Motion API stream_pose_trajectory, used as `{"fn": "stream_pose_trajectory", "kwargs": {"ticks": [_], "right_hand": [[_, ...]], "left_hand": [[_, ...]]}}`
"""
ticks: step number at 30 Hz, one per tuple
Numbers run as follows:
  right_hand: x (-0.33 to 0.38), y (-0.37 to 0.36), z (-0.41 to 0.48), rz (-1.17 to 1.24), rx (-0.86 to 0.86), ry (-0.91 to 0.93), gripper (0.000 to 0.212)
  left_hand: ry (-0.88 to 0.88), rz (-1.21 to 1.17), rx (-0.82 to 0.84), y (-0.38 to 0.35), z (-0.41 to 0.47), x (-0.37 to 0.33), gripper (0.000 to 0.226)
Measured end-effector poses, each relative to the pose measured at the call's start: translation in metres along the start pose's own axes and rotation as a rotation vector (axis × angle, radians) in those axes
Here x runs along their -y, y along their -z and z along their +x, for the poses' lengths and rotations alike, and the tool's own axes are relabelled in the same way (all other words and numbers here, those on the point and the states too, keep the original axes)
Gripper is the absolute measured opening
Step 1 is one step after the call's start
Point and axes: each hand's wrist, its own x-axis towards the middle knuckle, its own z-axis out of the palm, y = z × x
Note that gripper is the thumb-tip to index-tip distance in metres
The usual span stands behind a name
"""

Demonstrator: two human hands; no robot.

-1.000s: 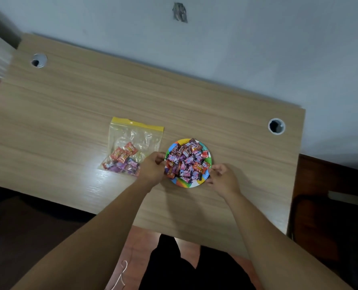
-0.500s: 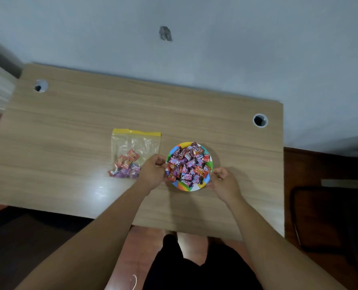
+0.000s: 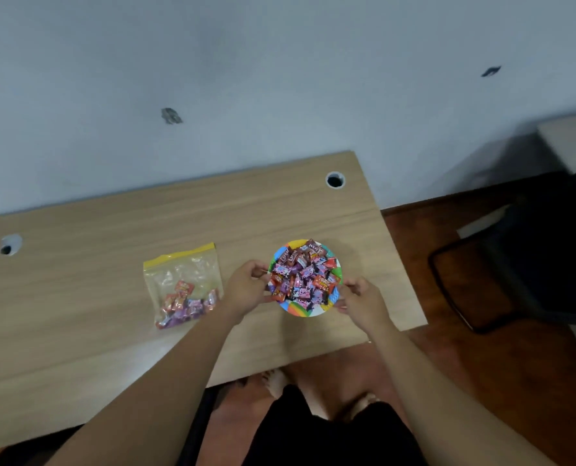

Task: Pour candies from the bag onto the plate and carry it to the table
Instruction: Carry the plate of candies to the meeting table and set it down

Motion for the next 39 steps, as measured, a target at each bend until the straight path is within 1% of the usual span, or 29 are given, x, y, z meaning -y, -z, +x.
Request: {"fn": "stream_pose_trajectory", "kwargs": {"ticks": [6, 10, 11, 13, 14, 17, 19, 23, 26, 33, 36, 39], "right_hand": [[-0.015, 0.059, -0.034, 0.040, -0.110, 0.021, 0.004], [-0.027, 0.100, -0.060, 0.040, -0.166, 0.026, 0.004], [-0.033, 0.114, -0.069, 0.036, -0.180, 0.030, 0.005], [-0.049, 0.139, -0.084, 0.044, -0.209, 0.049, 0.006], [-0.059, 0.151, -0.093, 0.055, -0.230, 0.052, 0.006], [-0.081, 0.188, -0.129, 0.096, -0.286, 0.023, 0.012], [-0.099, 0.213, -0.152, 0.106, -0.325, 0.007, 0.014], [-0.145, 0.264, -0.195, 0.168, -0.394, -0.024, 0.016], [-0.176, 0.302, -0.233, 0.197, -0.440, -0.036, 0.017], [-0.250, 0.388, -0.303, 0.215, -0.573, -0.059, 0.016], [-0.264, 0.421, -0.334, 0.268, -0.634, -0.076, 0.015], [-0.284, 0.452, -0.356, 0.274, -0.719, -0.085, 0.017]], "left_hand": [[-0.045, 0.062, 0.137, -0.051, -0.027, -0.020, 0.007], [-0.077, 0.100, 0.184, -0.089, -0.052, -0.022, 0.007], [-0.088, 0.122, 0.193, -0.102, -0.060, -0.021, 0.010], [-0.108, 0.162, 0.207, -0.126, -0.076, -0.017, 0.020], [-0.114, 0.165, 0.216, -0.139, -0.084, -0.015, 0.021], [-0.128, 0.178, 0.272, -0.179, -0.119, -0.006, 0.007], [-0.134, 0.202, 0.305, -0.207, -0.142, 0.004, 0.006], [-0.128, 0.248, 0.345, -0.265, -0.187, 0.029, 0.015], [-0.139, 0.288, 0.404, -0.310, -0.221, 0.047, 0.006], [-0.155, 0.405, 0.521, -0.412, -0.288, 0.074, 0.017], [-0.184, 0.427, 0.584, -0.454, -0.314, 0.079, 0.021], [-0.209, 0.473, 0.651, -0.495, -0.338, 0.082, 0.021]]}}
